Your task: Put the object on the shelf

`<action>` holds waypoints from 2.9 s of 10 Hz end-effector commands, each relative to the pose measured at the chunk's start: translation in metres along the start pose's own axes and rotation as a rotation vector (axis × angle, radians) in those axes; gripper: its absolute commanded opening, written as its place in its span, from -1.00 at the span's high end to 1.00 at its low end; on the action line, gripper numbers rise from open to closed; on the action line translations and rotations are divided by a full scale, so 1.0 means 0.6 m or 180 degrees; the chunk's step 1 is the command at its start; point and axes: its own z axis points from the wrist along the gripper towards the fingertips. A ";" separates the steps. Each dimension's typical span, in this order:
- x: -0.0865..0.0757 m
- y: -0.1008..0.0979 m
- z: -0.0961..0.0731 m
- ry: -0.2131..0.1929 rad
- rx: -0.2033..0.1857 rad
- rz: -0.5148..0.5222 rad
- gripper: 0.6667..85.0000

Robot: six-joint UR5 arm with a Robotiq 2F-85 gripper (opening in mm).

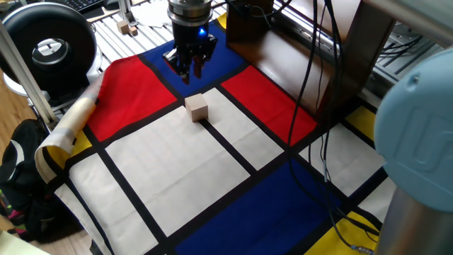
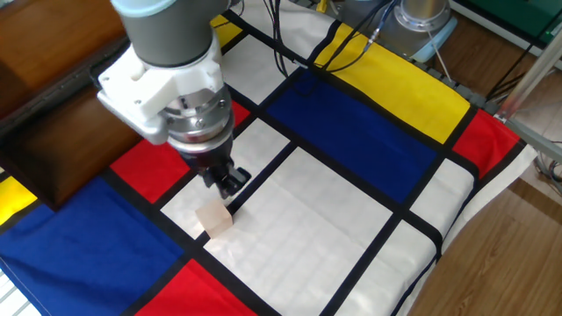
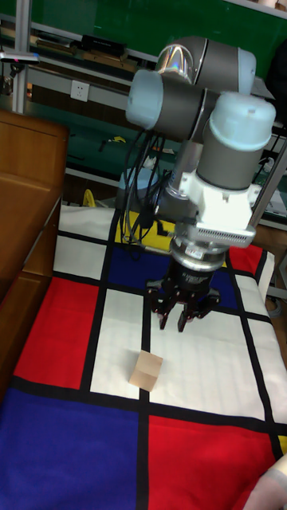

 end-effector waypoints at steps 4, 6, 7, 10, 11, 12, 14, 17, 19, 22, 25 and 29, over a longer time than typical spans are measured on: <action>-0.054 -0.047 0.086 -0.0033 -0.0049 -0.0238 -0.11; -0.061 -0.048 0.109 -0.0053 -0.0058 -0.0253 -0.17; -0.062 -0.042 0.117 -0.0056 -0.0096 -0.0296 -0.23; -0.064 -0.052 0.111 -0.0027 -0.0088 -0.0394 -0.30; -0.061 -0.057 0.113 0.0004 -0.0077 -0.0448 -0.34; -0.062 -0.054 0.125 -0.0001 -0.0076 -0.0511 -0.38; -0.071 -0.065 0.130 -0.0049 0.0053 -0.0572 -0.37; -0.065 -0.029 0.114 0.0008 -0.0233 0.0311 -0.17; -0.064 -0.051 0.113 0.0013 -0.0130 0.0378 -0.23; -0.058 -0.049 0.115 0.0089 -0.0203 0.0631 -0.39; -0.058 -0.063 0.127 0.0105 -0.0121 0.0787 -0.39; -0.054 -0.065 0.138 0.0086 -0.0071 0.0665 -0.43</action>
